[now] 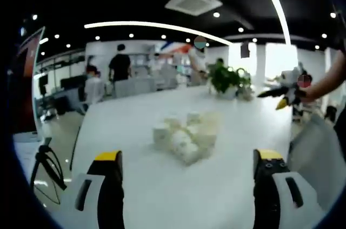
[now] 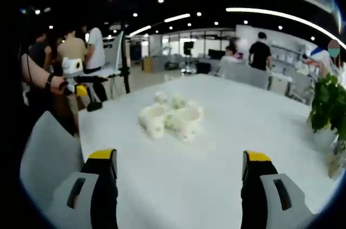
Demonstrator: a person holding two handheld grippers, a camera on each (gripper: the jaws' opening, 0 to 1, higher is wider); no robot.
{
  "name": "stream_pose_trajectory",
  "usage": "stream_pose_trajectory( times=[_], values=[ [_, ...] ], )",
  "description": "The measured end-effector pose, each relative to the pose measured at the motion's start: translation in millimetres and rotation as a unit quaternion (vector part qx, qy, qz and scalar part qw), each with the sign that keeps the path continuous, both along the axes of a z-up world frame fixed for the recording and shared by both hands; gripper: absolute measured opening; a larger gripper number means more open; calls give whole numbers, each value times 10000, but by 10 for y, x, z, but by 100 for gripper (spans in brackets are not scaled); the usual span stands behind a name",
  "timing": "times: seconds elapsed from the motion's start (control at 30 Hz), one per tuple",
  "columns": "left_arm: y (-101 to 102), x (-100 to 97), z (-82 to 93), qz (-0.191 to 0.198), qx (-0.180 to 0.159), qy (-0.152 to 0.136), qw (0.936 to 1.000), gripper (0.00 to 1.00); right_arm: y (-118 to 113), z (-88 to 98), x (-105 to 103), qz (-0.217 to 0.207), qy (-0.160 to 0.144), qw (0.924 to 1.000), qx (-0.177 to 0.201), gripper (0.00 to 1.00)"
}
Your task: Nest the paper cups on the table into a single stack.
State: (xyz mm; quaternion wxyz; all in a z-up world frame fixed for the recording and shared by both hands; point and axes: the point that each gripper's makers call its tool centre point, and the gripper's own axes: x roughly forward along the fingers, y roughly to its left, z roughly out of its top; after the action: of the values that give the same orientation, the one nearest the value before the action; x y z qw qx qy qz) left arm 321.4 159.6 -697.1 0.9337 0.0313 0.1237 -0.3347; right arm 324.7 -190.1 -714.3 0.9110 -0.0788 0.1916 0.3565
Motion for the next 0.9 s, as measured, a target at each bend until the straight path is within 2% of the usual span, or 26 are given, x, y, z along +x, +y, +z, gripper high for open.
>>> stream_pose_trajectory(
  times=[0.9],
  values=[
    [-26, -10, -28, 17, -14, 29, 10000, 100, 3, -42, -39, 12, 43, 10000, 60, 93]
  ],
)
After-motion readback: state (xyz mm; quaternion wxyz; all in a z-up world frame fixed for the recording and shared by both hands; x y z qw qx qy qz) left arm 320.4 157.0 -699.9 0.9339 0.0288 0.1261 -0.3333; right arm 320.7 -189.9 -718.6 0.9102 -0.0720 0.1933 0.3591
